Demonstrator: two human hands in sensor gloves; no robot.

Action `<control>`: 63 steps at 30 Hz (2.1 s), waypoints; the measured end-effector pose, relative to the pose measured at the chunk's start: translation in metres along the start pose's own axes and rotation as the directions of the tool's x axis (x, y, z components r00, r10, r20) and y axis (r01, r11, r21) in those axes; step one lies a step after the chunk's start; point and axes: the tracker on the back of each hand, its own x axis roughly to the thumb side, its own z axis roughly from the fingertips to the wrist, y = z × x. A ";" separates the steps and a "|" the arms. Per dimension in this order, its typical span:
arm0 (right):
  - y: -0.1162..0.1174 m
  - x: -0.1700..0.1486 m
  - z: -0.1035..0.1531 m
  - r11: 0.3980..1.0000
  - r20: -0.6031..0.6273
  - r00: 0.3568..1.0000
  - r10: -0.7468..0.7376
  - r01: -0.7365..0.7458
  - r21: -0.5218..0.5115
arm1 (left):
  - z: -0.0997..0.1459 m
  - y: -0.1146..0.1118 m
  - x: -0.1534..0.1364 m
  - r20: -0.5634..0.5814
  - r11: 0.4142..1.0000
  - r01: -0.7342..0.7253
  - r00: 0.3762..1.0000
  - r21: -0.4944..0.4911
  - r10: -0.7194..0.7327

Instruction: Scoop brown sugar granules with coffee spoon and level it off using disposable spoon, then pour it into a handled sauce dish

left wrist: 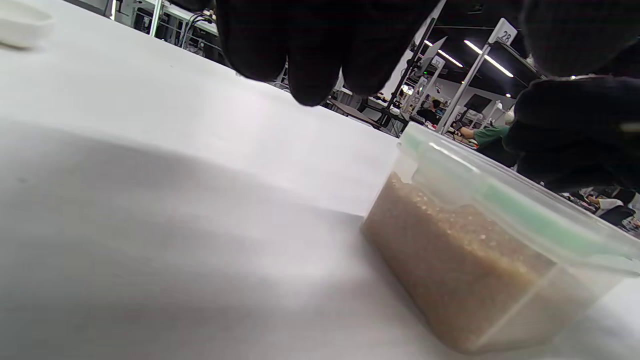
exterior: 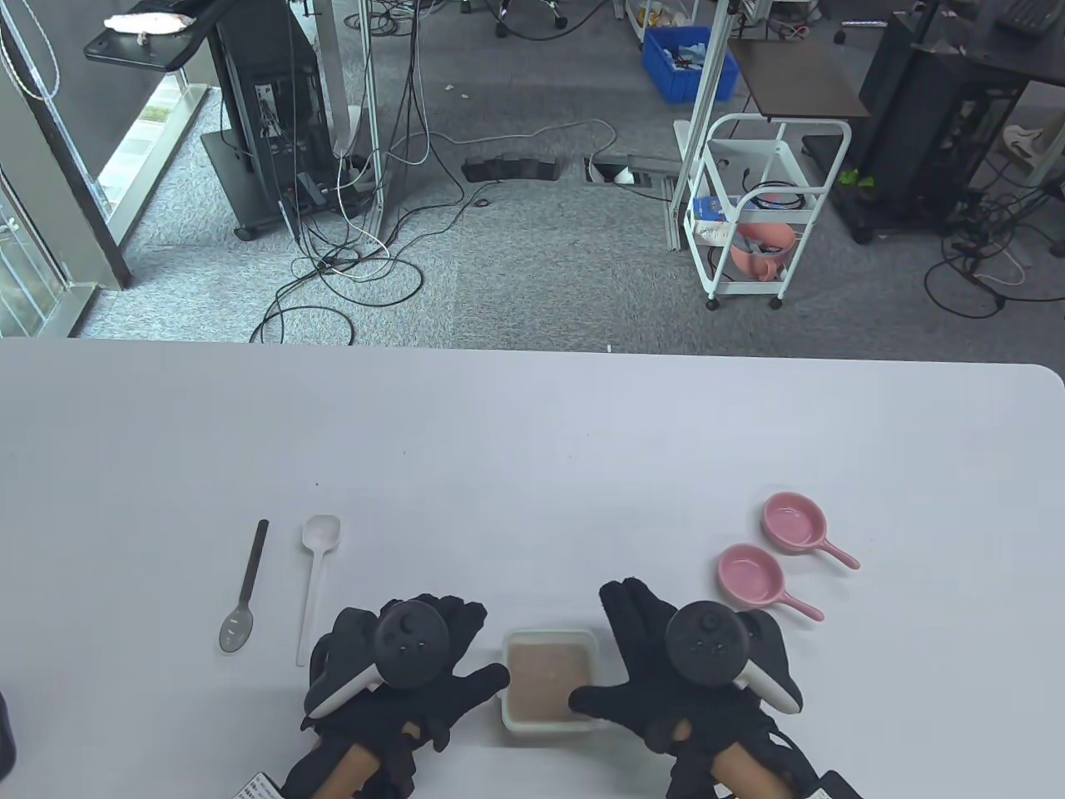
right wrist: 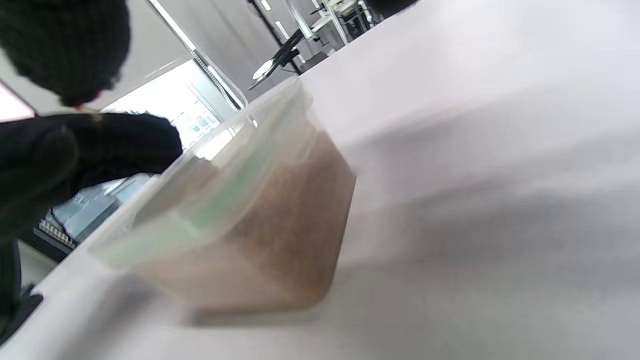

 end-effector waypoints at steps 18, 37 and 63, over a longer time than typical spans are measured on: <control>0.040 -0.023 -0.007 0.963 -0.235 0.944 -0.233 0.257 0.080 | -0.013 -0.028 0.013 -0.122 0.991 -0.126 0.985 -0.041 0.120; 0.042 -0.033 -0.001 0.941 -0.325 0.897 -0.300 0.334 0.052 | -0.020 -0.029 0.000 -0.163 0.974 -0.198 0.970 -0.107 0.179; -0.005 -0.030 0.015 0.999 -0.133 0.990 -0.045 0.048 0.023 | -0.014 -0.032 0.029 0.223 0.985 0.079 0.974 -0.154 -0.044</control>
